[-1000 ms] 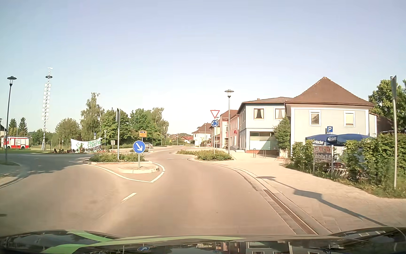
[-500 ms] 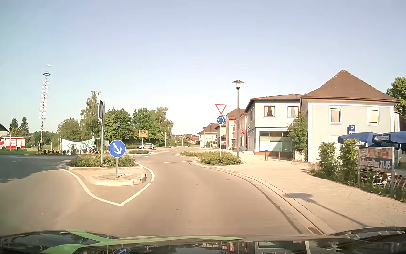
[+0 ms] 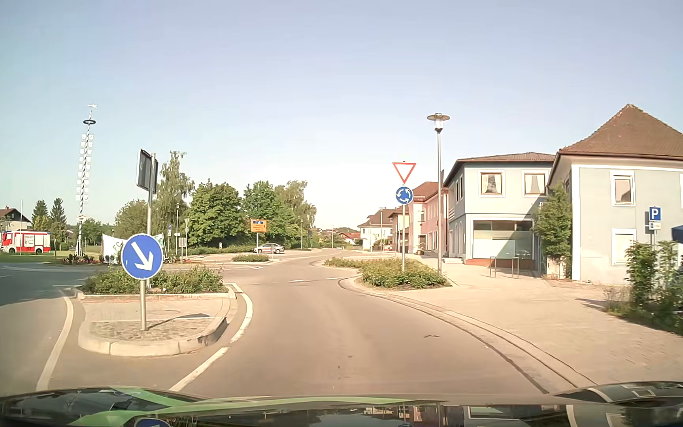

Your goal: Follow the waypoints while adhering to traffic rules and regulations

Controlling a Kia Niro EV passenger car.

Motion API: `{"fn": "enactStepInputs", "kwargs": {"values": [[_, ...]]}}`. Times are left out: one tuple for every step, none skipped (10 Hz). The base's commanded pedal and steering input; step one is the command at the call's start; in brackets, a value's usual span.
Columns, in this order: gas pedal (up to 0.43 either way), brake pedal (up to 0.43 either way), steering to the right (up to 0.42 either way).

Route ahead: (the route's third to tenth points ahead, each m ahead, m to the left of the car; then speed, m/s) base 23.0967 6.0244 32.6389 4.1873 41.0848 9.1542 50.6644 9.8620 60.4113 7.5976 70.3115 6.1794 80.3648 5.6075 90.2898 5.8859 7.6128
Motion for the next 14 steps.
{"fn": "enactStepInputs", "kwargs": {"values": [[0.087, 0.000, -0.085], [0.087, 0.000, -0.086], [0.087, 0.000, -0.084], [0.087, 0.000, -0.081], [0.098, 0.000, -0.081], [0.098, 0.000, -0.081], [0.098, 0.000, -0.079], [0.110, 0.000, -0.075], [0.110, 0.000, -0.069], [0.118, 0.000, -0.063], [0.118, 0.000, -0.060], [0.118, 0.000, -0.053], [0.118, 0.000, -0.042], [0.118, 0.000, -0.029]]}}
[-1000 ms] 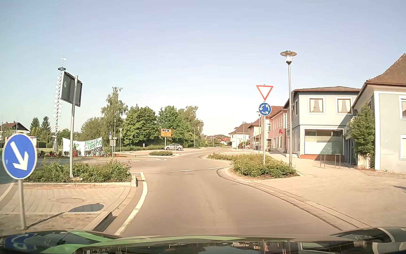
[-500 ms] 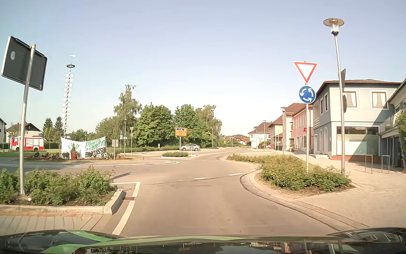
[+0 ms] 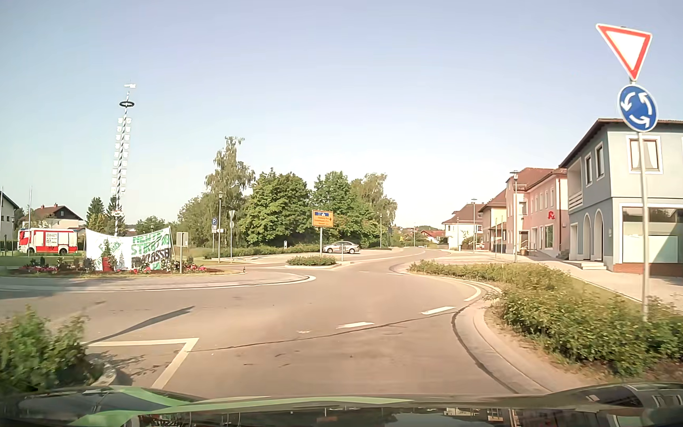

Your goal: Follow the waypoints while adhering to traffic rules and regulations

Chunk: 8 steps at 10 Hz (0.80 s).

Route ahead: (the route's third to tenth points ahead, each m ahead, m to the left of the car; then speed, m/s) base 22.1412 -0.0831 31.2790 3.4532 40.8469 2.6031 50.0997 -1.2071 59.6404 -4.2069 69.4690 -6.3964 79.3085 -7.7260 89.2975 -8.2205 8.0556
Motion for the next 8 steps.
{"fn": "enactStepInputs", "kwargs": {"values": [[0.118, 0.000, -0.021], [0.118, 0.000, -0.016], [0.118, 0.000, -0.014], [0.118, 0.000, -0.012], [0.118, 0.000, -0.012], [0.118, 0.000, -0.010], [0.118, 0.000, -0.010], [0.118, 0.000, -0.009]]}}
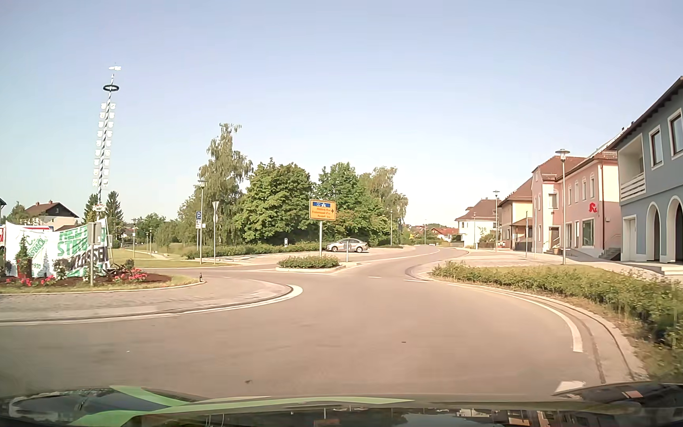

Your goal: Follow the waypoints while adhering to traffic rules and regulations

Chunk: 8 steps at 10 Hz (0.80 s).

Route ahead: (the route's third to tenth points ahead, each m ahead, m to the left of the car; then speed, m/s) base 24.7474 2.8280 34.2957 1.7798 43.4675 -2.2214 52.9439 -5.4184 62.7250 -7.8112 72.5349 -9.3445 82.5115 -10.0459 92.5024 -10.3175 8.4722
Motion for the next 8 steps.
{"fn": "enactStepInputs", "kwargs": {"values": [[0.118, 0.000, -0.009], [0.118, 0.000, -0.009], [0.130, 0.000, -0.008], [0.130, 0.000, -0.005], [0.130, 0.000, -0.005], [0.130, 0.000, -0.004], [0.130, 0.000, -0.004], [0.130, 0.000, -0.004]]}}
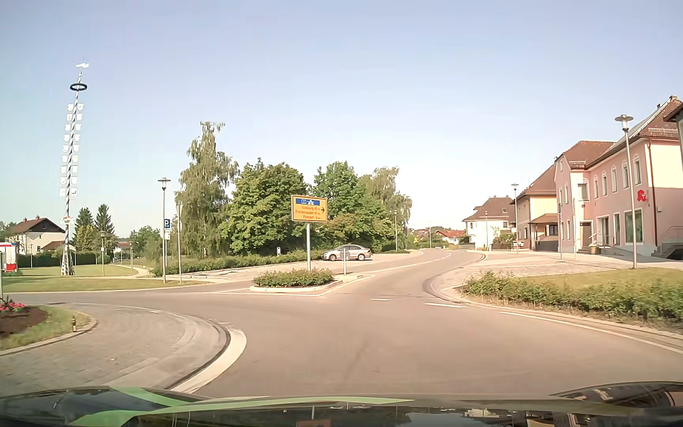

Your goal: Follow the waypoints while adhering to traffic rules and regulations

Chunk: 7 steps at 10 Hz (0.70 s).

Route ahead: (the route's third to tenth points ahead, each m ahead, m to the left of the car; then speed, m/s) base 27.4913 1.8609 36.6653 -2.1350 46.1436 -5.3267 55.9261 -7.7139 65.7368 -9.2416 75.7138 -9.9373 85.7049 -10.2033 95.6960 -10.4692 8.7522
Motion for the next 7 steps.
{"fn": "enactStepInputs", "kwargs": {"values": [[0.130, 0.000, -0.003], [0.130, 0.000, -0.001], [0.130, 0.000, 0.008], [0.130, 0.000, 0.015], [0.130, 0.000, 0.017], [0.130, 0.000, 0.018], [0.130, 0.000, 0.021]]}}
